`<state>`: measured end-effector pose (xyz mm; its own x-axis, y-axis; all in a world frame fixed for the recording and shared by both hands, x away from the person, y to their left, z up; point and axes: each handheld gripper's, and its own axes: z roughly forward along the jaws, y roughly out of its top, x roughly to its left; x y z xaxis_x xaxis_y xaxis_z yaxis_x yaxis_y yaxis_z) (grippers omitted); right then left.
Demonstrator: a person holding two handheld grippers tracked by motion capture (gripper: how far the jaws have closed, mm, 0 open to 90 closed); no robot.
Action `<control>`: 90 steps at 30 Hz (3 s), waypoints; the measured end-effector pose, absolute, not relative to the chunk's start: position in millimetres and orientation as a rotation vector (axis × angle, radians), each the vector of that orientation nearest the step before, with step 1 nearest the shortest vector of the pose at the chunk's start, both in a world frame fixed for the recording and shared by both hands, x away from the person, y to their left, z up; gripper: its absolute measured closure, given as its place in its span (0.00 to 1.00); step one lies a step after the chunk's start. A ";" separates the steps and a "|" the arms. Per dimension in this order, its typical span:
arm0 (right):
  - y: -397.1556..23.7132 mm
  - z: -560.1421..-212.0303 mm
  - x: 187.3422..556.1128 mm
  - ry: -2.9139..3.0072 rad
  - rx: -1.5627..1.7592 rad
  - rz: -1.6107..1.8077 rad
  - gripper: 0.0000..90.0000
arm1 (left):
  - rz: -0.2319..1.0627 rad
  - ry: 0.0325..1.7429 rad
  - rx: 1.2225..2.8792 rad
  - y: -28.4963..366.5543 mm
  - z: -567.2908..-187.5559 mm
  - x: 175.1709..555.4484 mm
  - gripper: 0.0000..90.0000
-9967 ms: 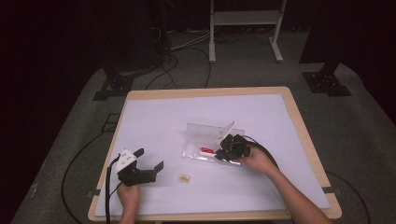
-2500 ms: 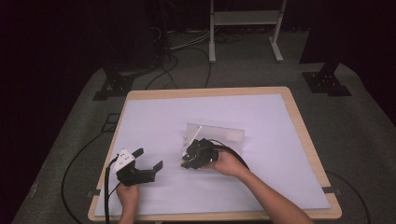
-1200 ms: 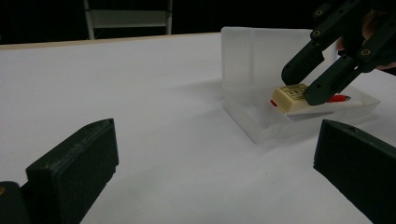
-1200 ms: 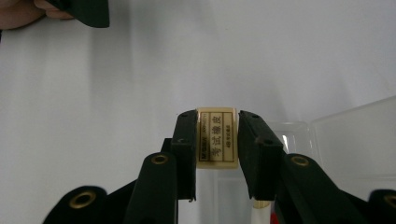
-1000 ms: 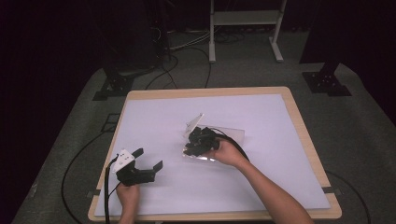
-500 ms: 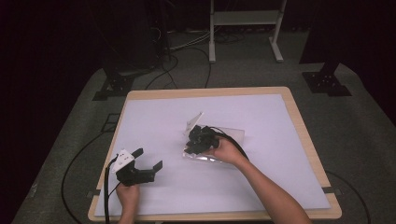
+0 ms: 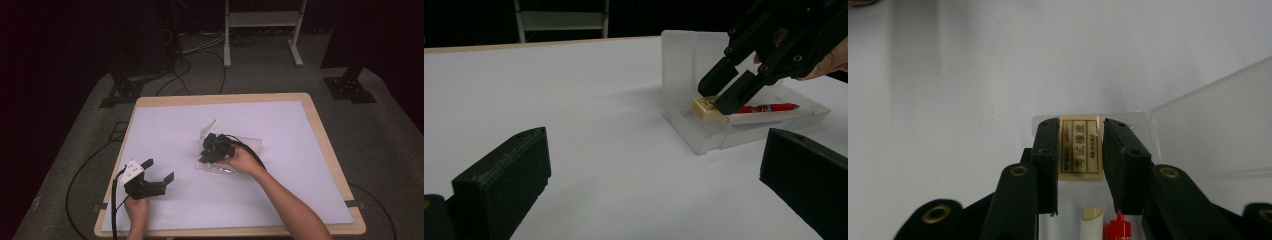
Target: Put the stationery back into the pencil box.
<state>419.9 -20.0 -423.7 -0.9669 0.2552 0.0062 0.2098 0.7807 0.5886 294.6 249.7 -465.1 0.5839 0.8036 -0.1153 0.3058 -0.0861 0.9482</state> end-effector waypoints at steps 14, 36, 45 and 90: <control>-14.4 -427.7 425.1 2.909 0.383 0.916 0.76 | 0.538 0.935 1.661 249.9 -465.1 294.4 0.00; -14.6 -433.2 431.3 2.956 0.409 0.893 0.74 | 0.539 0.939 1.660 249.5 -465.2 294.8 0.00; -20.8 -426.4 429.2 2.948 0.411 0.937 0.67 | 0.541 0.946 1.657 250.2 -465.1 294.8 0.00; -120.0 -384.0 390.1 2.852 0.495 1.063 0.47 | 0.569 0.928 1.685 246.5 -465.6 291.5 0.00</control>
